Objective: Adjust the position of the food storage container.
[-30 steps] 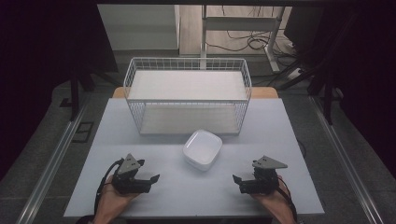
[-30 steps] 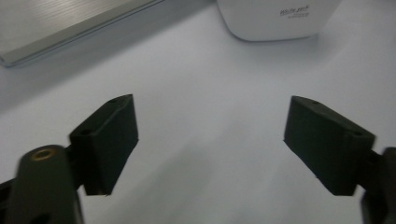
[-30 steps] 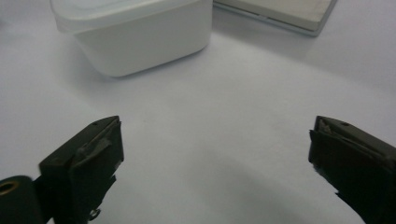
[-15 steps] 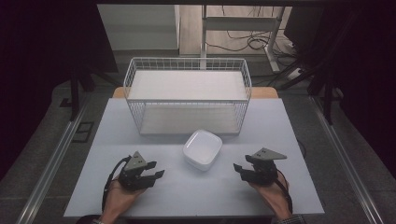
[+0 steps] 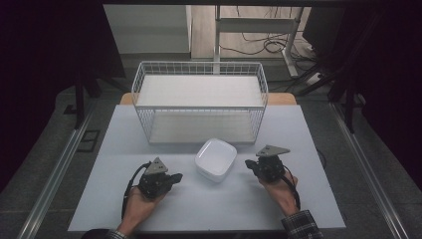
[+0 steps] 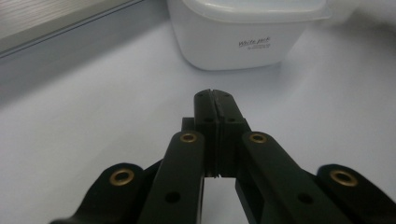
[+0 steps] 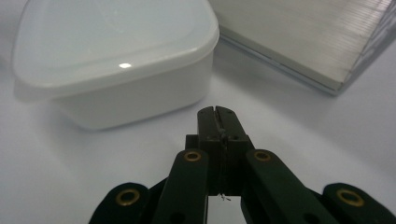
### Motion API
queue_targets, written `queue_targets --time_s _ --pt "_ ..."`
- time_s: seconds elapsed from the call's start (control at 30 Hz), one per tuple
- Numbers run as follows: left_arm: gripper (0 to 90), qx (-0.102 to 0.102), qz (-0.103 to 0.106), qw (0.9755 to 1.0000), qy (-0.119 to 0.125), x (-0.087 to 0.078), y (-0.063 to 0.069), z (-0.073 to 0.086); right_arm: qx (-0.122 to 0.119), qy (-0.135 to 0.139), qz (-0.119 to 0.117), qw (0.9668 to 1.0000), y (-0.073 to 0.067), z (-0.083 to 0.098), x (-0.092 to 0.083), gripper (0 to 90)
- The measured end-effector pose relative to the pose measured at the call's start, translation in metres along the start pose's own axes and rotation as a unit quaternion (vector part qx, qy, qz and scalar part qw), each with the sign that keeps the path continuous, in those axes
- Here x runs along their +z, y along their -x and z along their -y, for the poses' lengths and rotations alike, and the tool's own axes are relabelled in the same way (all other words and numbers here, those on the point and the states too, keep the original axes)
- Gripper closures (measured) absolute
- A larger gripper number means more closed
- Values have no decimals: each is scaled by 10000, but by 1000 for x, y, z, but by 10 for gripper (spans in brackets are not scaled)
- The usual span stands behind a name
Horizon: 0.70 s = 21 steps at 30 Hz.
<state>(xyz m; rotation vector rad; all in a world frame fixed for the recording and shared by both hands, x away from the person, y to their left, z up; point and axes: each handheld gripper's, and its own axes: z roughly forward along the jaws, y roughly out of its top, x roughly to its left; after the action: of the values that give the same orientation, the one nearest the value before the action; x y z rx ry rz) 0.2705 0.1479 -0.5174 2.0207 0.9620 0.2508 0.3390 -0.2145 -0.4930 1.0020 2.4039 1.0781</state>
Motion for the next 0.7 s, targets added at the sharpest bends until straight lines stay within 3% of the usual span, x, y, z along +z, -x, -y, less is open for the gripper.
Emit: queue_targets --time_s 0.17,0.27,0.53,0.6,0.7 --pt "900 28 50 10000 0 11 3 -7 17 39 -16 10000 7 -12 16 896" --pt "900 34 79 10000 -51 26 5 -12 127 55 -102 9999 14 -17 29 895" --pt "899 -31 83 9999 -127 47 7 -19 -65 82 -143 9998 23 -36 54 895" --pt "899 -45 41 9998 -180 52 6 -20 -103 124 -375 9992 28 -44 62 895" --pt "899 -101 43 9997 -218 54 5 -19 -126 100 -502 9986 27 -47 65 895"
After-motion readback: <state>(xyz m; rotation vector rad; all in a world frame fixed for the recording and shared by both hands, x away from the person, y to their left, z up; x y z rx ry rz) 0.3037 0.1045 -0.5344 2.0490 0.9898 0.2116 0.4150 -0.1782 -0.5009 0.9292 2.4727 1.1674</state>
